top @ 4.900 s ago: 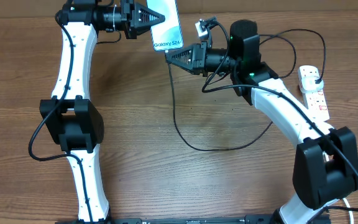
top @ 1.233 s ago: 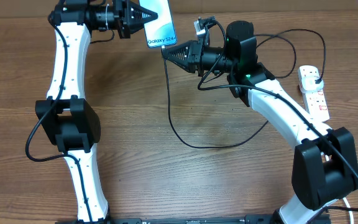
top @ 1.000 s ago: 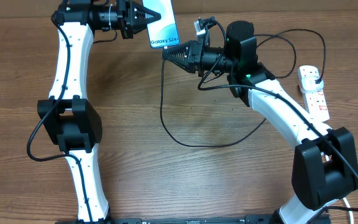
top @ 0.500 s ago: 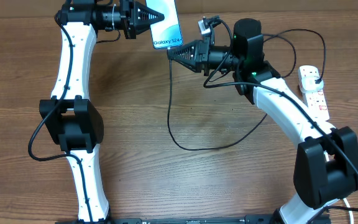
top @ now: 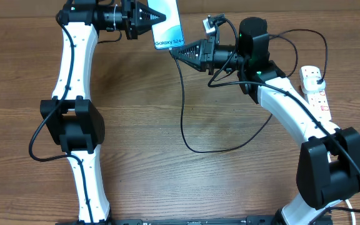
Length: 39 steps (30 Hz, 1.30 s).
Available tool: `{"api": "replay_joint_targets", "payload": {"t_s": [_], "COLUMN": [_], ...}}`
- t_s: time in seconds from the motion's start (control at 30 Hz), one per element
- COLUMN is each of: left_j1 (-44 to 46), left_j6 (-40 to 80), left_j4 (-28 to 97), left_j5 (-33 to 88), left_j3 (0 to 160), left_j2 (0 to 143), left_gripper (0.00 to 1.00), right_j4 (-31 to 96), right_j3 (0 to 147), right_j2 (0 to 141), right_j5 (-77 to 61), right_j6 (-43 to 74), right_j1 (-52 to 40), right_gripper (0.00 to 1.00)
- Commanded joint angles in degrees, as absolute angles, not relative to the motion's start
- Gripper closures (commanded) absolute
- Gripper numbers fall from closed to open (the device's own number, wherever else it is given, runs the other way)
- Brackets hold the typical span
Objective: Plug charger to phone and switch on socket
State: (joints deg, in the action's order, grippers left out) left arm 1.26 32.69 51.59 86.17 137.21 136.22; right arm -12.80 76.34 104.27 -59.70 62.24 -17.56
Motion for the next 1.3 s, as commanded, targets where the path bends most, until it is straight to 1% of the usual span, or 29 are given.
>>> {"api": "replay_joint_targets", "payload": {"t_s": [0.0,0.53,1.27], "left_j1": [3.31,3.55,3.88], "left_j6": [32.45,33.06,33.87], "left_j4": [52.01,52.47,52.47], "left_j5": [90.7,90.67,90.67], "left_j3": [137.88,137.88,137.88], "left_j2": [133.71,133.71,133.69], "left_gripper": [0.96,0.96,0.96], "right_j4": [-13.41,-13.39,-13.41], "right_j3": [76.99,76.99,76.99], "right_j2": [103.63,103.63,103.63], "right_j5": [-54.3,-49.52,-47.07], "right_j6": [61.45,61.49,61.95], "right_j1": [-16.58,-18.44,-19.92], "right_gripper": [0.96,0.96,0.96]}}
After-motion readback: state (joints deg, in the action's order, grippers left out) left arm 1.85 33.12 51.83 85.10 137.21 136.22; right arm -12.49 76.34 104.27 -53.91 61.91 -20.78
